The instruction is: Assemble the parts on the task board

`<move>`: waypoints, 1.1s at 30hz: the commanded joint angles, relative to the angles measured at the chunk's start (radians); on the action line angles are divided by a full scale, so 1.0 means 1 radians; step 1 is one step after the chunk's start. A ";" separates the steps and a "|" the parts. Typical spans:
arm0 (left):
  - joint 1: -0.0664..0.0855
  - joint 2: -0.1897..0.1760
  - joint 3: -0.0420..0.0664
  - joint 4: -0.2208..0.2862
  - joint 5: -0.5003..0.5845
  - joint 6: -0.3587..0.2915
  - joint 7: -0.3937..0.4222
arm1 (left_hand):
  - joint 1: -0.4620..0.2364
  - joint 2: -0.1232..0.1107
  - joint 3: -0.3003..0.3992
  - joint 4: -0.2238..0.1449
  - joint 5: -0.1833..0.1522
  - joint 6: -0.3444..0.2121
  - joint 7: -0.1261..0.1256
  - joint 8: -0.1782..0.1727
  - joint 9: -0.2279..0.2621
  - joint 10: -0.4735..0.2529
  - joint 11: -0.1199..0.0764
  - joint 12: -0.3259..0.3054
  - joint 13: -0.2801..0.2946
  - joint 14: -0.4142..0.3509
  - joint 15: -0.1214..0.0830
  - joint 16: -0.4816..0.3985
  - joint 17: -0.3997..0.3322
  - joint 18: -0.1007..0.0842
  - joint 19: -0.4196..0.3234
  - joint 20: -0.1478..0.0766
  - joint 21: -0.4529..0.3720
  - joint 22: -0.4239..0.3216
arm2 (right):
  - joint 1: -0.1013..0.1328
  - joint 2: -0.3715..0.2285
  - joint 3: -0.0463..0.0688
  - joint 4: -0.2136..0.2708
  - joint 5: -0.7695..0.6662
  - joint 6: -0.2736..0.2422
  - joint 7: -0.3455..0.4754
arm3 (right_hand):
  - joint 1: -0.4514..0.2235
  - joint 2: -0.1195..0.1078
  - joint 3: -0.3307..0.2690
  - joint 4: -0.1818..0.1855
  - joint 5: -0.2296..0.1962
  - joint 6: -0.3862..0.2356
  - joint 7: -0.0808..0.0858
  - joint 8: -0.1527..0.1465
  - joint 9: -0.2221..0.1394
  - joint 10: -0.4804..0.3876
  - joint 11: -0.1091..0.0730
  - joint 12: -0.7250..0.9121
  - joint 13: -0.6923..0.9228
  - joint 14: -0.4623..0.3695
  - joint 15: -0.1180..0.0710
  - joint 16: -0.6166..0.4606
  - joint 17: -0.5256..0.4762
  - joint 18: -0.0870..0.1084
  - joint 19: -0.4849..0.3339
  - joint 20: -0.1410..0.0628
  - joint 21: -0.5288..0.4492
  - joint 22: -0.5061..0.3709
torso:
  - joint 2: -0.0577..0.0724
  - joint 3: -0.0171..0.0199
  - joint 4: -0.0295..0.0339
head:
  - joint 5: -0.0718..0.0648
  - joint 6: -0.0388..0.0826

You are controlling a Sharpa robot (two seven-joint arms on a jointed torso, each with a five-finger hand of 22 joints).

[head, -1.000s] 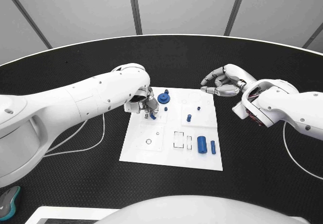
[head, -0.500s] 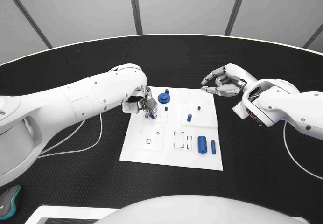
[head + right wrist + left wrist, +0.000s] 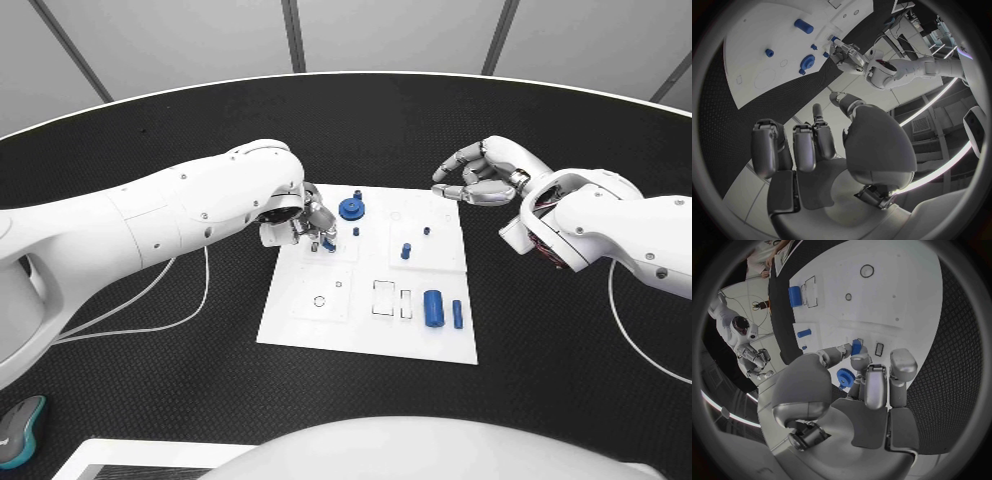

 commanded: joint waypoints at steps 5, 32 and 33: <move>0.000 -0.012 0.000 0.010 0.004 -0.036 0.004 | 0.009 0.020 0.026 -0.027 0.007 0.025 -0.033 0.071 0.024 0.009 0.001 0.005 0.001 0.073 -0.006 0.005 0.150 -0.005 0.007 -0.001 0.006 0.003 | -0.001 0.001 0.000 -0.001 0.000 0.000 0.001 | -0.002 -0.001 0.006 -0.001 0.002 -0.005 0.000 0.002 0.000 0.002 -0.006 0.001 0.122 0.075 -0.007 -0.004 0.138 0.010 0.030 -0.007 -0.006 0.127 | 0.000 0.0003 -0.0011 | 0.003 0.001; -0.006 0.016 0.000 -0.021 -0.016 -0.017 -0.004 | 0.009 0.020 0.030 -0.030 0.007 0.025 -0.034 0.073 0.025 0.012 0.000 0.007 0.003 0.073 -0.007 0.005 0.150 -0.005 0.009 -0.003 0.008 0.006 | -0.002 0.002 0.000 0.000 0.000 0.000 0.001 | -0.002 -0.001 0.006 -0.001 0.002 -0.005 0.000 0.002 0.000 0.002 -0.006 0.001 0.122 0.075 -0.007 -0.004 0.138 0.010 0.030 -0.007 -0.006 0.127 | 0.000 0.0006 -0.0013 | 0.003 -0.002; -0.007 0.017 0.000 -0.022 -0.017 -0.016 -0.004 | 0.009 0.020 0.030 -0.030 0.007 0.025 -0.034 0.073 0.025 0.012 0.000 0.007 0.003 0.073 -0.007 0.005 0.150 -0.005 0.009 -0.003 0.008 0.006 | -0.002 0.002 0.000 0.000 0.000 0.001 0.001 | -0.002 -0.001 0.006 -0.001 0.002 -0.005 0.000 0.002 0.000 0.002 -0.006 0.001 0.122 0.075 -0.007 -0.004 0.138 0.010 0.030 -0.007 -0.006 0.127 | 0.000 0.0006 -0.0015 | 0.003 -0.003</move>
